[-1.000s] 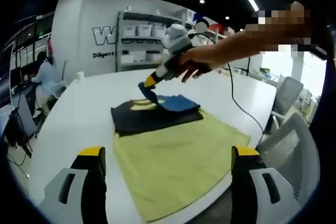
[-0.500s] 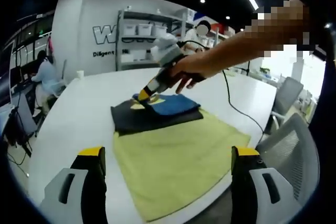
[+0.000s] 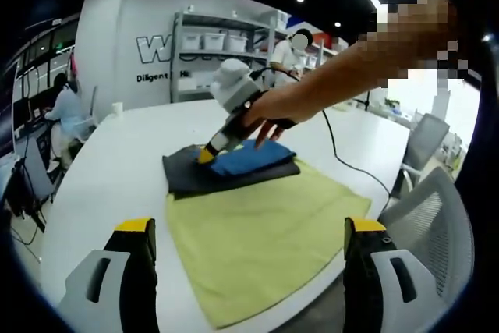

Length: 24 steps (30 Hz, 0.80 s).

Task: Fold the garment on the visible template until the final outline fits inside the template.

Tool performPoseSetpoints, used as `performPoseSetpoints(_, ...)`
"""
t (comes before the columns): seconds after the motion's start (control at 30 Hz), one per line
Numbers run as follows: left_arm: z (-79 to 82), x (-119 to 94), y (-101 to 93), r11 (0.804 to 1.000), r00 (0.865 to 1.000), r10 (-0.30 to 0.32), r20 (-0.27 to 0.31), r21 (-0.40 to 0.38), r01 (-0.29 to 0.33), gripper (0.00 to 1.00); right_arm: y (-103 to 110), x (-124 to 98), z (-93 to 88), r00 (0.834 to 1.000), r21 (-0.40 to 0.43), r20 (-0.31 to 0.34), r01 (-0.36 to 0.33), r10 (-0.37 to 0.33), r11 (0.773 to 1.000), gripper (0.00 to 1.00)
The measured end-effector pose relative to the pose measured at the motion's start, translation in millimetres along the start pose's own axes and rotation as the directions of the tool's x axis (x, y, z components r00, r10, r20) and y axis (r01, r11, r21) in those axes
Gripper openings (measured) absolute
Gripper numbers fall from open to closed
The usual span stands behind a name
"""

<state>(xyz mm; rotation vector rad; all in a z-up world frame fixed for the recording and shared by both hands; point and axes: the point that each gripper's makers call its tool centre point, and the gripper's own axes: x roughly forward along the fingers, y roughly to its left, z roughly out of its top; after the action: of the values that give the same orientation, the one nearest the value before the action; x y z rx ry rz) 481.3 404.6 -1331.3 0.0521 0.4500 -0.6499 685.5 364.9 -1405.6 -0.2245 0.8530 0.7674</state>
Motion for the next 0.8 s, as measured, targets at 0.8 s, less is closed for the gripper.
performPoseSetpoints(0.8,-1.3,0,-1.3,1.000,1.000,-0.002,-0.004,0.000,0.002,0.99,-3,8,17.4,0.997,-0.108,0.047,-0.050,0.055,0.993,0.20)
